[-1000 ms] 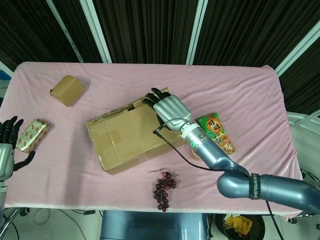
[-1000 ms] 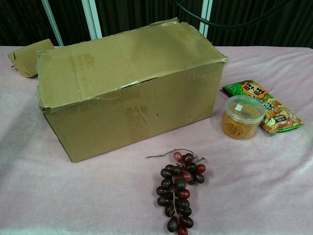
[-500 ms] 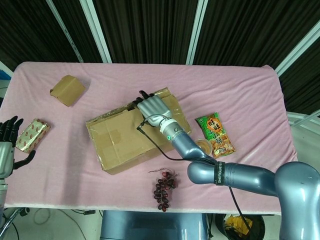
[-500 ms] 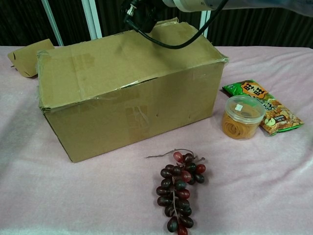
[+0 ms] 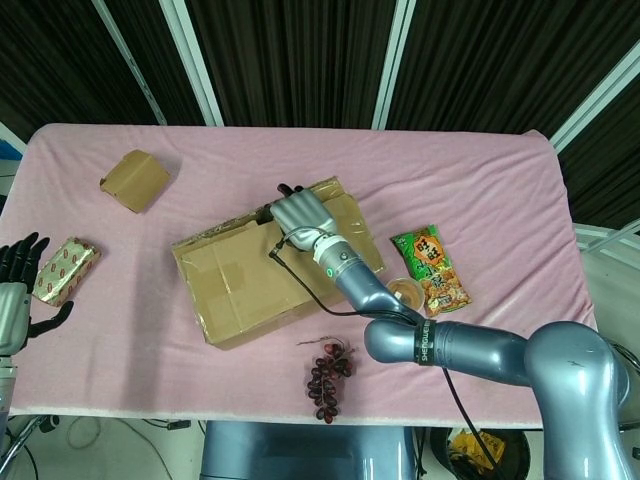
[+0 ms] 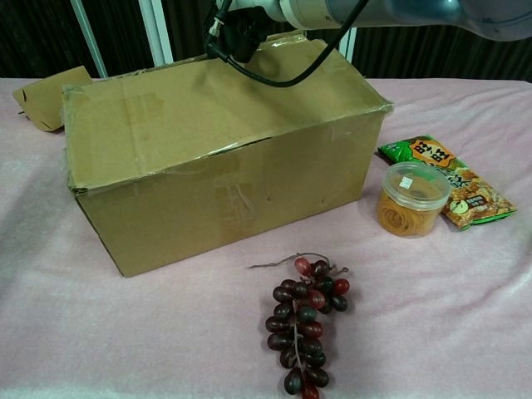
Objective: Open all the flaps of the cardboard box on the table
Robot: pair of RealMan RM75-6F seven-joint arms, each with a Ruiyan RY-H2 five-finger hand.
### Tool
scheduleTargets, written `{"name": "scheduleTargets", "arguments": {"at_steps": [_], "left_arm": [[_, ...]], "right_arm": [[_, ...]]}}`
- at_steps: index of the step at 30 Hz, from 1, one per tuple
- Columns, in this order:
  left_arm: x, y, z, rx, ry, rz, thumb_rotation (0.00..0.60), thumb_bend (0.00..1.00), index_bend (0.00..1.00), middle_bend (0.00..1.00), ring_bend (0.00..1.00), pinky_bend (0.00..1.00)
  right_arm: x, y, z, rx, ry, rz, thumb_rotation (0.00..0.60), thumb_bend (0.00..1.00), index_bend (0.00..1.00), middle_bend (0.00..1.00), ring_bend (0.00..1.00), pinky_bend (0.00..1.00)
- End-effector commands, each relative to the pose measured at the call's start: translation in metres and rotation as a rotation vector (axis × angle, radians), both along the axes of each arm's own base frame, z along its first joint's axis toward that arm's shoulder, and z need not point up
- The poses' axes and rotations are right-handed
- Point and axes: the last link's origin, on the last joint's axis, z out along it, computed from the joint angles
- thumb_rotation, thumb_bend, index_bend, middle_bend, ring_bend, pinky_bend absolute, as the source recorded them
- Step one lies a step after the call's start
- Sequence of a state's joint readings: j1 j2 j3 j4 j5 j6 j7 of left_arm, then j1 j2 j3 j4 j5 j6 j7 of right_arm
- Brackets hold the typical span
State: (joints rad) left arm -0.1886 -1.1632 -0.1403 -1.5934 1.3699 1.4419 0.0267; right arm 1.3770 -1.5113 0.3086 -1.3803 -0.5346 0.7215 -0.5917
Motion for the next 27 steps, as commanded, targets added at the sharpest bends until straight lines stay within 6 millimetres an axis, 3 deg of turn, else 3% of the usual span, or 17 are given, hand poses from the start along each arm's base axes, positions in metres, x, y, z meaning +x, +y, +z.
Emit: {"name": "scheduleTargets", "arguments": {"at_steps": [1, 9, 27], "left_arm": [[0.0, 0.0, 0.0, 0.0, -0.002, 0.001, 0.6, 0.22, 0.0, 0.01, 0.0, 0.0], [0.0, 0.0, 0.0, 0.0, -0.008, 0.001, 0.6, 0.25, 0.0, 0.01, 0.0, 0.0], [0.001, 0.0, -0.002, -0.017, -0.018, -0.004, 0.6, 0.25, 0.0, 0.01, 0.0, 0.0]], "right_arm": [[0.0, 0.002, 0.001, -0.008, 0.018, 0.019, 0.6, 1.0, 0.43, 0.44, 0.16, 0.25], [0.011, 0.007, 0.011, -0.036, 0.051, 0.078, 0.6, 1.0, 0.47, 0.43, 0.16, 0.25], [0.028, 0.035, 0.059, -0.123, 0.269, 0.181, 0.6, 1.0, 0.48, 0.42, 0.16, 0.25]]}}
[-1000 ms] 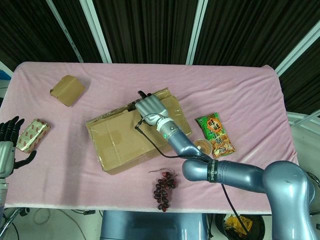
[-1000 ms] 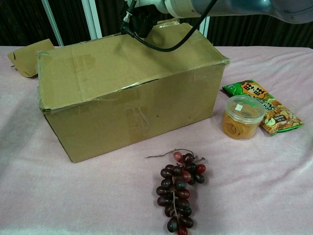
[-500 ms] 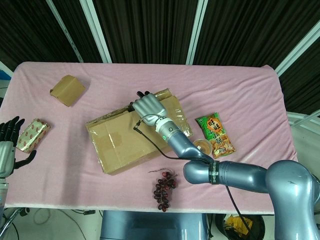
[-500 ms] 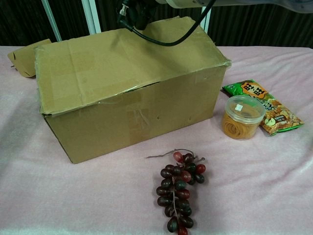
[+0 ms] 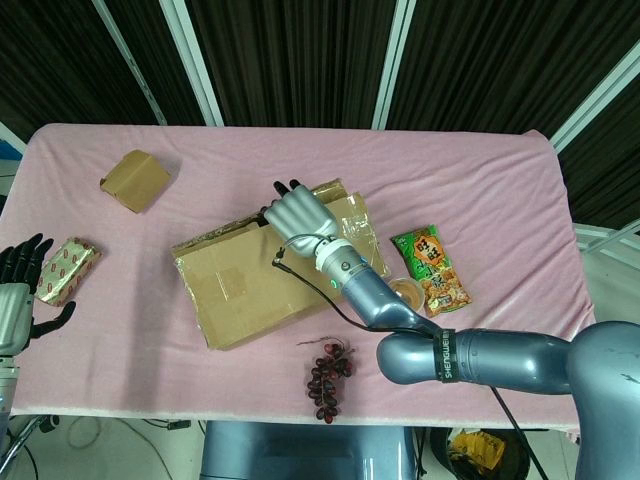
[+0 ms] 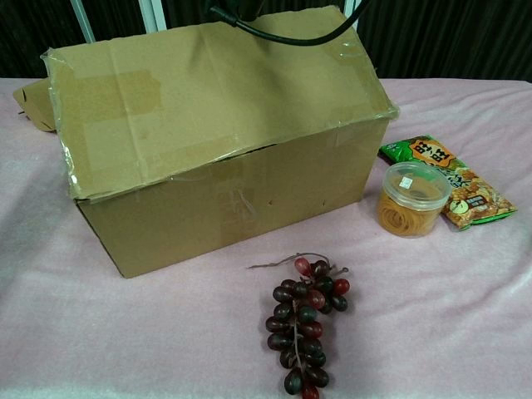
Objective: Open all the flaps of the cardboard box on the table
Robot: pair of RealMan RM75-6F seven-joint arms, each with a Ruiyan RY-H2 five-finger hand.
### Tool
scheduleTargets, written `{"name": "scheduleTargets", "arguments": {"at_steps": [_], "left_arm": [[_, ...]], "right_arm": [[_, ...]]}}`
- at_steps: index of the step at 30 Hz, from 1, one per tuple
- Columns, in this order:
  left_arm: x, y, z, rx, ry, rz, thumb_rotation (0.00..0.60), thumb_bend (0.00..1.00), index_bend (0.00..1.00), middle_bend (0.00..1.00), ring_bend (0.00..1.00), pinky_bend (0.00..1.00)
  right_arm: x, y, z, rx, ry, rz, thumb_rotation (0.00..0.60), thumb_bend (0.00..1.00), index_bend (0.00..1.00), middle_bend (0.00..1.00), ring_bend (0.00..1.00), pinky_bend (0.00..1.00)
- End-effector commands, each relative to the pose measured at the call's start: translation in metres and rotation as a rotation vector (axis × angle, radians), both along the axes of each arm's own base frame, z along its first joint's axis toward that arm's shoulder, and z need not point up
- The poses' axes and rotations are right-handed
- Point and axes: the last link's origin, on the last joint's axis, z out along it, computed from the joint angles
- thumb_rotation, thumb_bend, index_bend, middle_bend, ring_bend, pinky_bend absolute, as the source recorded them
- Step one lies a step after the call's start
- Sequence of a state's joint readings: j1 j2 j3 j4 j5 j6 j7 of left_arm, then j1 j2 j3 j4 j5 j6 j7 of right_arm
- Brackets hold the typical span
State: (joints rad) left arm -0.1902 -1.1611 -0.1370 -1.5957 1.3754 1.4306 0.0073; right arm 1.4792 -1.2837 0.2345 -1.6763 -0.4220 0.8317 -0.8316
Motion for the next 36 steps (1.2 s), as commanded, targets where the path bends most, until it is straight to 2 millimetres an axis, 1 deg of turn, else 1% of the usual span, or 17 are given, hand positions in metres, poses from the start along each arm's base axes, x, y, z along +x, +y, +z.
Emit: {"name": "scheduleTargets", "arguments": {"at_steps": [1, 4, 9, 25, 26, 27, 28, 29, 30, 32, 33, 36], "left_arm": [[0.0, 0.0, 0.0, -0.002, 0.0, -0.002, 0.6, 0.25, 0.0, 0.01, 0.0, 0.0], [0.001, 0.0, -0.001, -0.005, 0.0, -0.004, 0.6, 0.25, 0.0, 0.01, 0.0, 0.0], [0.001, -0.001, -0.001, -0.006, -0.003, -0.002, 0.6, 0.24, 0.0, 0.01, 0.0, 0.0], [0.001, 0.0, 0.0, -0.01, -0.021, -0.008, 0.6, 0.25, 0.0, 0.02, 0.0, 0.0], [0.001, 0.0, 0.0, -0.01, -0.022, -0.009, 0.6, 0.25, 0.0, 0.02, 0.0, 0.0], [0.001, 0.0, 0.0, -0.009, -0.022, -0.009, 0.6, 0.25, 0.0, 0.02, 0.0, 0.0], [0.001, 0.0, 0.0, -0.009, -0.022, -0.009, 0.6, 0.25, 0.0, 0.02, 0.0, 0.0], [0.001, 0.0, 0.0, -0.008, -0.023, -0.009, 0.6, 0.24, 0.0, 0.01, 0.0, 0.0], [0.001, 0.0, 0.0, -0.008, -0.023, -0.009, 0.6, 0.25, 0.0, 0.01, 0.0, 0.0], [0.0, 0.0, 0.0, -0.01, -0.023, -0.006, 0.6, 0.25, 0.0, 0.01, 0.0, 0.0], [0.0, 0.0, 0.0, -0.01, -0.024, -0.005, 0.6, 0.25, 0.0, 0.01, 0.0, 0.0], [0.0, 0.0, 0.0, -0.012, -0.024, -0.004, 0.6, 0.25, 0.0, 0.01, 0.0, 0.0]], "right_arm": [[0.004, 0.006, 0.012, -0.038, 0.089, 0.036, 0.6, 1.0, 0.48, 0.42, 0.16, 0.25], [0.008, 0.012, 0.019, -0.069, 0.157, 0.069, 0.6, 1.0, 0.48, 0.42, 0.16, 0.25], [0.013, 0.02, 0.027, -0.079, 0.19, 0.068, 0.6, 1.0, 0.48, 0.42, 0.16, 0.25], [0.019, 0.032, 0.042, -0.111, 0.284, 0.025, 0.6, 1.0, 0.48, 0.41, 0.15, 0.25], [0.019, 0.032, 0.042, -0.114, 0.287, 0.025, 0.6, 0.99, 0.48, 0.41, 0.15, 0.25], [0.019, 0.033, 0.043, -0.117, 0.29, 0.026, 0.6, 0.97, 0.47, 0.4, 0.15, 0.25], [0.02, 0.033, 0.044, -0.119, 0.294, 0.025, 0.6, 0.91, 0.46, 0.4, 0.14, 0.25], [0.02, 0.034, 0.045, -0.122, 0.299, 0.024, 0.6, 0.84, 0.45, 0.4, 0.14, 0.25], [0.02, 0.034, 0.046, -0.126, 0.304, 0.024, 0.6, 0.74, 0.44, 0.39, 0.14, 0.25], [0.021, 0.035, 0.049, -0.138, 0.318, 0.029, 0.6, 0.62, 0.43, 0.39, 0.13, 0.25], [0.022, 0.036, 0.051, -0.144, 0.325, 0.031, 0.6, 0.58, 0.42, 0.39, 0.13, 0.25], [0.023, 0.038, 0.056, -0.166, 0.357, 0.046, 0.6, 0.54, 0.42, 0.39, 0.13, 0.25]]}}
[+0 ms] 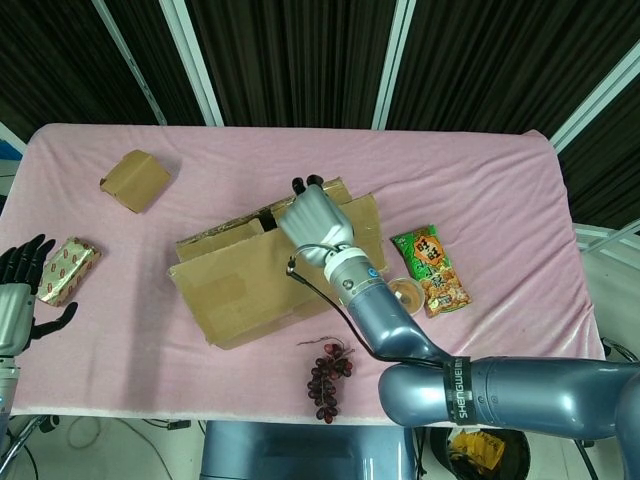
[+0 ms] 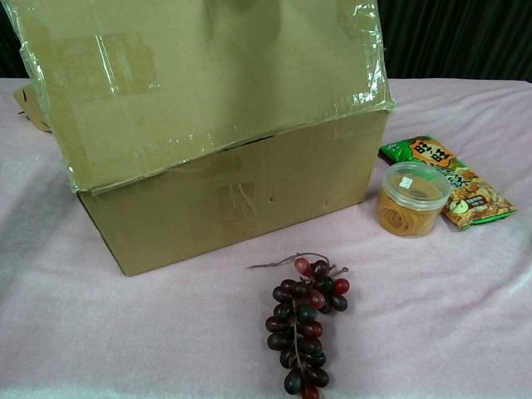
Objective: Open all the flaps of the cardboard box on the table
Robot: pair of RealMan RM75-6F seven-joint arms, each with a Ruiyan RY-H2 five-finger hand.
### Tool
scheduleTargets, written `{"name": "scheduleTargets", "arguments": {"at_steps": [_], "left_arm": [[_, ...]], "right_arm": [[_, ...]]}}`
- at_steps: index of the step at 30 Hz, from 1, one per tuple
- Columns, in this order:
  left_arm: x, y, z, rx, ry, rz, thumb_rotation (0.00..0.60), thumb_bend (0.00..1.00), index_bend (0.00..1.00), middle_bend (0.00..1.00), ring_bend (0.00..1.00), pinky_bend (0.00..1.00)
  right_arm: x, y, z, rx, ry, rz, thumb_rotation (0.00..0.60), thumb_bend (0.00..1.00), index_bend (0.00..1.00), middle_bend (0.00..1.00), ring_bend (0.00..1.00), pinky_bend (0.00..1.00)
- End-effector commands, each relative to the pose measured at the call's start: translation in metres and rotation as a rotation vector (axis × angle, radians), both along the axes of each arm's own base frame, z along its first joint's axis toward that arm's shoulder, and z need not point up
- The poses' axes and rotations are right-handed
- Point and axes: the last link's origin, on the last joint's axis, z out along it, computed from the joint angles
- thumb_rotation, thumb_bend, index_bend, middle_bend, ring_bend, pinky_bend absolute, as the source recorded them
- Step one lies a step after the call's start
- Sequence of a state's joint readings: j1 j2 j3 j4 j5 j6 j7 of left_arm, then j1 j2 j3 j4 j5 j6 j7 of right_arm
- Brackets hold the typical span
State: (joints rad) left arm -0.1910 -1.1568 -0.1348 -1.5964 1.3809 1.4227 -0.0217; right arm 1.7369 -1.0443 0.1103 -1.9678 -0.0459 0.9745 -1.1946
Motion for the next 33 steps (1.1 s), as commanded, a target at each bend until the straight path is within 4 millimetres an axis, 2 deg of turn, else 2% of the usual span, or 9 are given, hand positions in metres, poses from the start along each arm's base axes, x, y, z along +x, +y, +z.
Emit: {"name": "scheduleTargets", "arguments": {"at_steps": [1, 17, 28, 33], "left_arm": [[0.0, 0.0, 0.0, -0.002, 0.0, -0.001, 0.6, 0.25, 0.0, 0.01, 0.0, 0.0], [0.002, -0.001, 0.0, -0.003, -0.001, -0.009, 0.6, 0.25, 0.0, 0.01, 0.0, 0.0], [0.001, -0.001, 0.001, 0.002, 0.0, -0.008, 0.6, 0.25, 0.0, 0.01, 0.0, 0.0], [0.001, -0.001, 0.0, 0.001, 0.001, -0.008, 0.6, 0.24, 0.0, 0.01, 0.0, 0.0]], "right_arm": [[0.0, 0.003, 0.006, -0.02, 0.034, 0.011, 0.6, 0.53, 0.42, 0.39, 0.13, 0.25], [-0.012, 0.021, 0.032, -0.077, 0.198, -0.047, 0.6, 0.52, 0.42, 0.39, 0.13, 0.25], [-0.013, 0.045, 0.044, 0.014, 0.115, -0.135, 0.6, 0.48, 0.4, 0.39, 0.12, 0.25], [-0.014, 0.054, 0.048, 0.053, 0.105, -0.168, 0.6, 0.42, 0.38, 0.38, 0.12, 0.25]]}}
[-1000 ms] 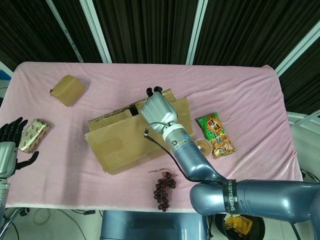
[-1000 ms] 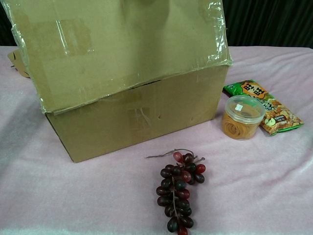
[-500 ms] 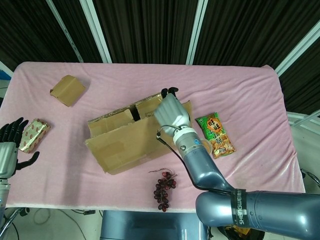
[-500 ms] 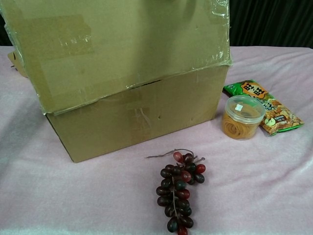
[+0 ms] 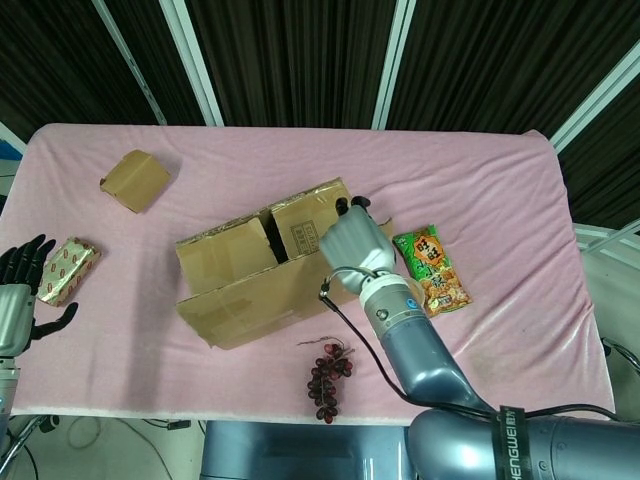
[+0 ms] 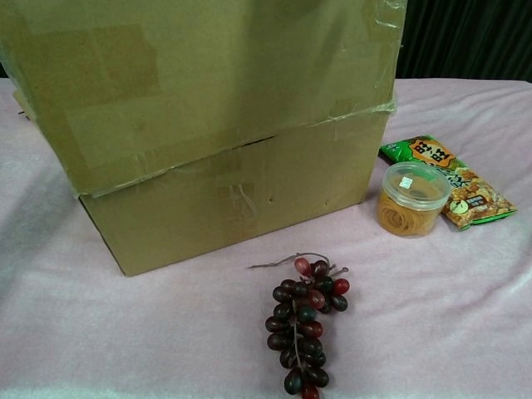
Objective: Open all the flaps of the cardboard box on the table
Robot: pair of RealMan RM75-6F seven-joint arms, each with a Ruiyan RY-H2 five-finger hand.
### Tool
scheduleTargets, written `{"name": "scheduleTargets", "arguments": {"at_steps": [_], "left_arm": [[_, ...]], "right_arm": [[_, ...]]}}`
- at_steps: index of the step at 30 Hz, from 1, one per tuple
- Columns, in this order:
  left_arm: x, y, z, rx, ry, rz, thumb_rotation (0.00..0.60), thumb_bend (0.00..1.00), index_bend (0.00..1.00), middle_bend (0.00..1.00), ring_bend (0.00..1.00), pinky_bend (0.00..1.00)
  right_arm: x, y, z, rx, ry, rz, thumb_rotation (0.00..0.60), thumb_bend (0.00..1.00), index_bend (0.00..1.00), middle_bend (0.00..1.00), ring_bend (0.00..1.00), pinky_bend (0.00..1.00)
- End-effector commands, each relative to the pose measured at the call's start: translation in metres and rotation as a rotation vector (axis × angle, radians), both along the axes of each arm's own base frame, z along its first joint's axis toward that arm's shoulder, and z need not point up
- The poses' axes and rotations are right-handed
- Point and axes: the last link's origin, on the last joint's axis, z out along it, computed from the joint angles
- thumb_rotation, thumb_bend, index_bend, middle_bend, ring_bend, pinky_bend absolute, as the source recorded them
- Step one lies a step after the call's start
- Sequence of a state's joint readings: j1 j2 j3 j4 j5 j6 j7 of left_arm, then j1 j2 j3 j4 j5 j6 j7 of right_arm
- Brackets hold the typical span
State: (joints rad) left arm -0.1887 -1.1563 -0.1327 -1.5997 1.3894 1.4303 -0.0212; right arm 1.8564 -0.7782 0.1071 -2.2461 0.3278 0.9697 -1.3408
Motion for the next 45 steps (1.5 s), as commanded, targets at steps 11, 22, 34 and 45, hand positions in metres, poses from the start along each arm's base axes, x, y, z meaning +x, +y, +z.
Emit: {"name": "scheduleTargets", "arguments": {"at_steps": [11, 22, 34, 45], "left_arm": [[-0.001, 0.0, -0.001, 0.003, 0.006, 0.003, 0.6, 0.24, 0.0, 0.01, 0.0, 0.0], [-0.001, 0.001, 0.0, 0.005, 0.007, 0.003, 0.6, 0.24, 0.0, 0.01, 0.0, 0.0], [-0.001, 0.0, 0.0, 0.006, 0.009, -0.002, 0.6, 0.25, 0.0, 0.01, 0.0, 0.0], [0.0, 0.0, -0.001, 0.004, 0.012, -0.006, 0.6, 0.25, 0.0, 0.01, 0.0, 0.0]], "right_arm": [[0.003, 0.014, 0.01, 0.044, -0.012, -0.024, 0.6, 0.18, 0.34, 0.38, 0.11, 0.25], [0.006, 0.024, 0.019, 0.053, -0.011, -0.042, 0.6, 0.16, 0.33, 0.38, 0.11, 0.25], [0.001, 0.036, 0.026, 0.086, -0.006, -0.118, 0.6, 0.16, 0.33, 0.38, 0.11, 0.25], [-0.009, 0.041, 0.035, 0.111, 0.007, -0.202, 0.6, 0.16, 0.37, 0.38, 0.11, 0.25]]}}
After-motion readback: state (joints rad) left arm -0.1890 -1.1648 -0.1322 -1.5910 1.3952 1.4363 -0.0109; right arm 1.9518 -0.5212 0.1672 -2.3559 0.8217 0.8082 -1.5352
